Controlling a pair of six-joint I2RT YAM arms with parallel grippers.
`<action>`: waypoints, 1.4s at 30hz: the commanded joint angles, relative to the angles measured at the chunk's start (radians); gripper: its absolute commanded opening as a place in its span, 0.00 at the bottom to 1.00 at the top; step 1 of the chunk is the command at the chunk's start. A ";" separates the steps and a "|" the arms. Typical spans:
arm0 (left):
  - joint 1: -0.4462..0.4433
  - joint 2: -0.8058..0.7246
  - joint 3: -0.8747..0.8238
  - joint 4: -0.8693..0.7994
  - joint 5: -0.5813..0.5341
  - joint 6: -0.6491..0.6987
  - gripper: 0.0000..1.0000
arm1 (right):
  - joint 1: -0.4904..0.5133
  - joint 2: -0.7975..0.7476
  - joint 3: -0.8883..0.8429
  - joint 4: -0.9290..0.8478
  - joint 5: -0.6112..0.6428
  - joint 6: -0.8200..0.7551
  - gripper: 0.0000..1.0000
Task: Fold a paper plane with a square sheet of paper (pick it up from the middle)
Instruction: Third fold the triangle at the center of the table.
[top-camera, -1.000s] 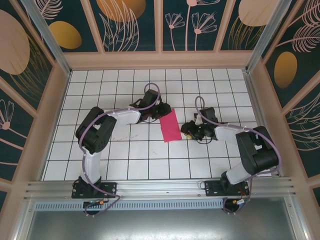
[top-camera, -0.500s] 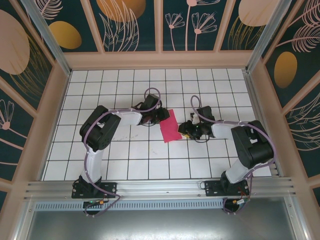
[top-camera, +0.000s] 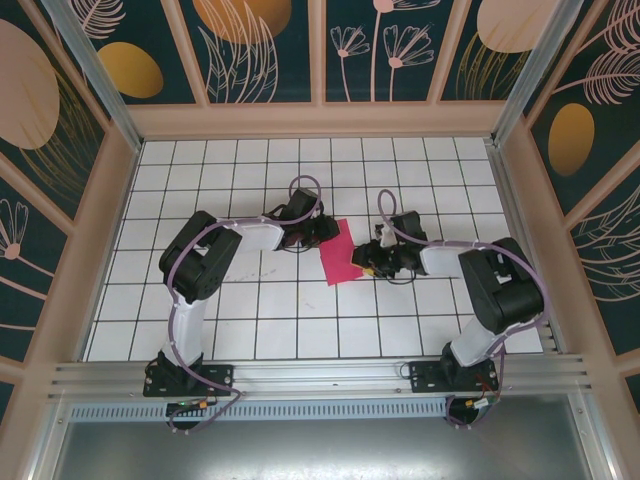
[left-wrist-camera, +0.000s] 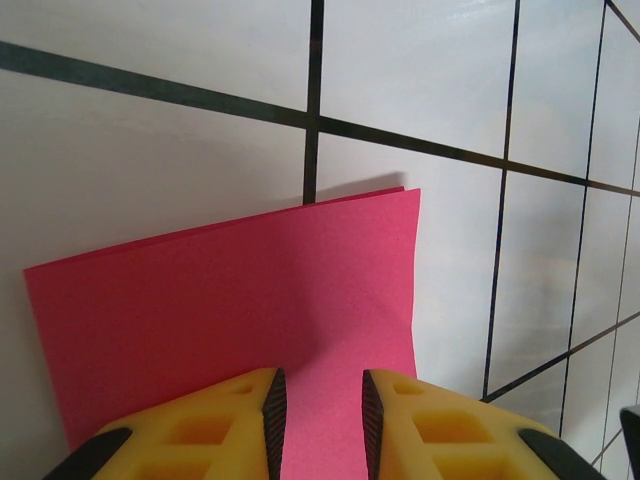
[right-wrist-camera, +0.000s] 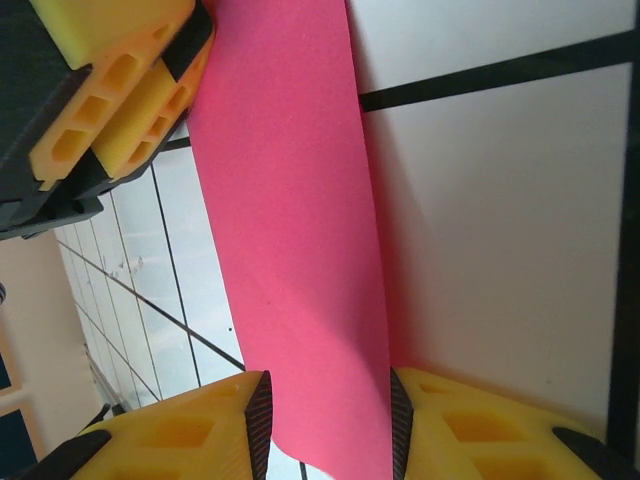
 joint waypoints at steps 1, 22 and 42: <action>-0.004 0.006 -0.016 -0.009 0.013 0.042 0.30 | -0.005 0.048 0.049 0.025 -0.042 -0.016 0.37; -0.005 -0.043 -0.012 -0.012 0.033 0.094 0.33 | -0.036 0.172 0.124 0.036 -0.118 -0.080 0.20; -0.022 -0.294 -0.149 0.039 -0.065 0.157 0.40 | -0.039 0.124 0.093 0.048 -0.108 -0.031 0.10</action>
